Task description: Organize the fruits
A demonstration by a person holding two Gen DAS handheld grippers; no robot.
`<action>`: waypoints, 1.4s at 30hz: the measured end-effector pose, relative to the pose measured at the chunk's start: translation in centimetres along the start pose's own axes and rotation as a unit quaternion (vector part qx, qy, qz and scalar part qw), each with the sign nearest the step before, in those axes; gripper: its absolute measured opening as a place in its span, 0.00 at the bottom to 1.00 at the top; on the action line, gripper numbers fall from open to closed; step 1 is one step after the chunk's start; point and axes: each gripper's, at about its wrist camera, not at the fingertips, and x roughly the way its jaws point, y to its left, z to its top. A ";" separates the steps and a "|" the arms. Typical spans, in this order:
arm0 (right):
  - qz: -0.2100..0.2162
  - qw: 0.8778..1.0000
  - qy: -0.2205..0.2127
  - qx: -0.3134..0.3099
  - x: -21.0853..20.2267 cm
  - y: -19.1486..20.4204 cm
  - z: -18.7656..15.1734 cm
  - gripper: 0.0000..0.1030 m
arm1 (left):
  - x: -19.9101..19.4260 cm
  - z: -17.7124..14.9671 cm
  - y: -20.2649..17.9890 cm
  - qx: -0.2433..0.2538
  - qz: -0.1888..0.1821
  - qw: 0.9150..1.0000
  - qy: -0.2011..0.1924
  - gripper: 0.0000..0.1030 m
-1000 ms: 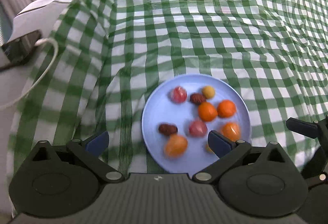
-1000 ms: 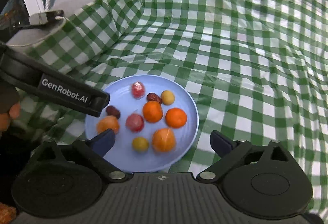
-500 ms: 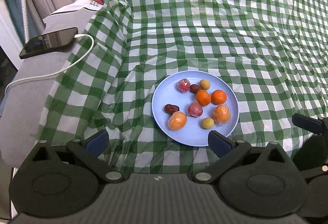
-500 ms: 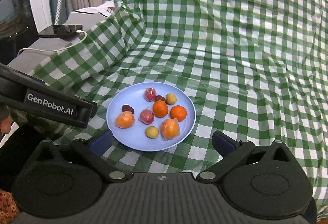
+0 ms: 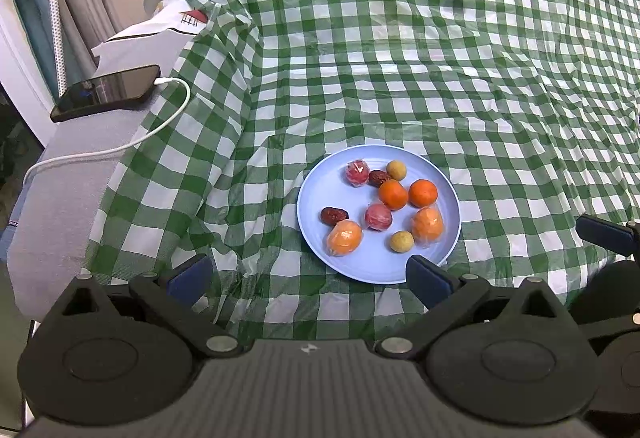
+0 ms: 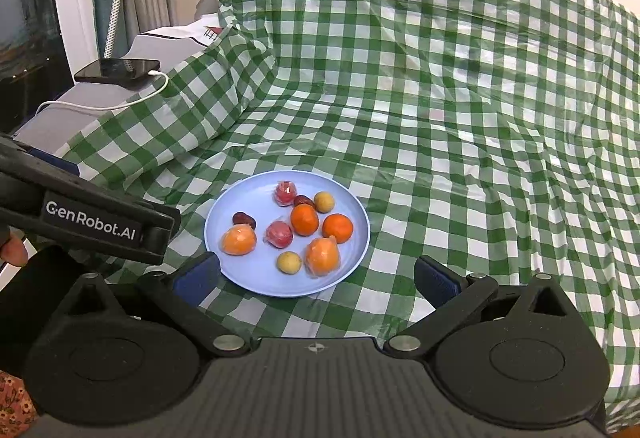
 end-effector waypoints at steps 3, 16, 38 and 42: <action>0.000 1.000 0.000 -0.002 0.1 0.2 0.0 0.99 | 0.1 0.1 0.2 -0.002 0.002 1.000 0.001 1.00; 0.000 1.000 -0.001 -0.001 0.0 0.2 0.0 0.99 | 0.3 0.0 0.5 -0.001 0.010 1.000 0.002 1.00; -0.001 1.000 -0.002 0.000 -0.1 0.3 0.0 0.99 | 0.3 0.0 0.4 0.000 0.013 1.000 0.005 1.00; -0.001 1.000 -0.002 -0.001 -0.1 0.3 0.1 0.99 | 0.3 -0.1 0.5 0.001 0.013 1.000 0.006 1.00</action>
